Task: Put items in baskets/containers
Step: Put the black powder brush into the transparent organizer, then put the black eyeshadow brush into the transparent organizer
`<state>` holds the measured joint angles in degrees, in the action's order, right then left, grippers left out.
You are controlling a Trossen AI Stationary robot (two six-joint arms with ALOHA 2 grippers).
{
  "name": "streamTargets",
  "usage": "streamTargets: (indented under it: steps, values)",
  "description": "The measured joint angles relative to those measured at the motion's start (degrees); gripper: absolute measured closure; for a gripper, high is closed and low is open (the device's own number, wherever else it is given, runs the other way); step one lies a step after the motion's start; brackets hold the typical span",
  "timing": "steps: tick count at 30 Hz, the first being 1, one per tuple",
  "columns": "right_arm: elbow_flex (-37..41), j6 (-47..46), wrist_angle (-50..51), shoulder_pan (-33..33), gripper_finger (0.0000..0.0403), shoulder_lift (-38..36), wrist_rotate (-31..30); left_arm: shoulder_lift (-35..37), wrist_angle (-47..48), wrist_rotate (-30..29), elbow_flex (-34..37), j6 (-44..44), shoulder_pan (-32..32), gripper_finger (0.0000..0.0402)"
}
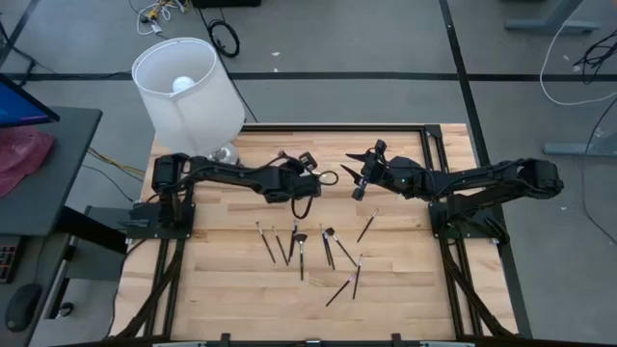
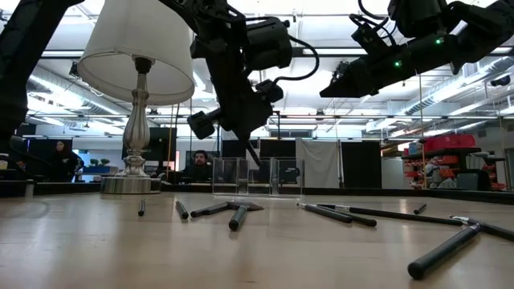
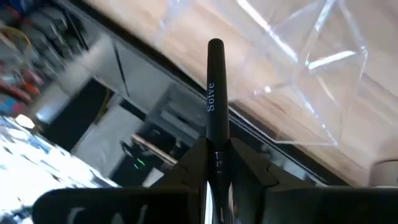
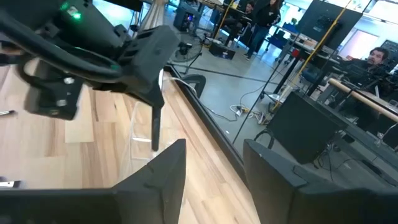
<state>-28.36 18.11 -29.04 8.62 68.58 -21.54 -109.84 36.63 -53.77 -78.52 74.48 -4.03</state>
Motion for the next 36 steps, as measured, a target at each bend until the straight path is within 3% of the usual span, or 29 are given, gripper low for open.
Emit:
streamTargets:
  steps: [6,27,31,33,36]
  values:
    - [0.01,0.02,0.09,-0.02,0.0238,0.0,0.08,-0.2,-3.18,1.24,-0.02,3.13,0.15,0.0336]
    - [0.02,0.0,0.31,-0.02,0.0238,0.0,0.06,-0.2,-10.19,3.66,-0.02,5.7,0.13,0.0217]
    - [0.02,0.0,0.37,-0.02,0.0238,0.0,0.06,-0.2,-10.93,3.55,-0.02,2.58,0.62,0.0207]
    - [0.02,0.0,0.5,-0.02,0.0238,0.0,0.06,-0.2,-12.5,1.21,-0.02,-0.9,1.53,0.0206]
    - [0.02,0.01,1.38,-0.02,0.0238,0.0,0.06,-0.05,-13.22,-7.54,-0.02,-3.92,3.66,0.0209]
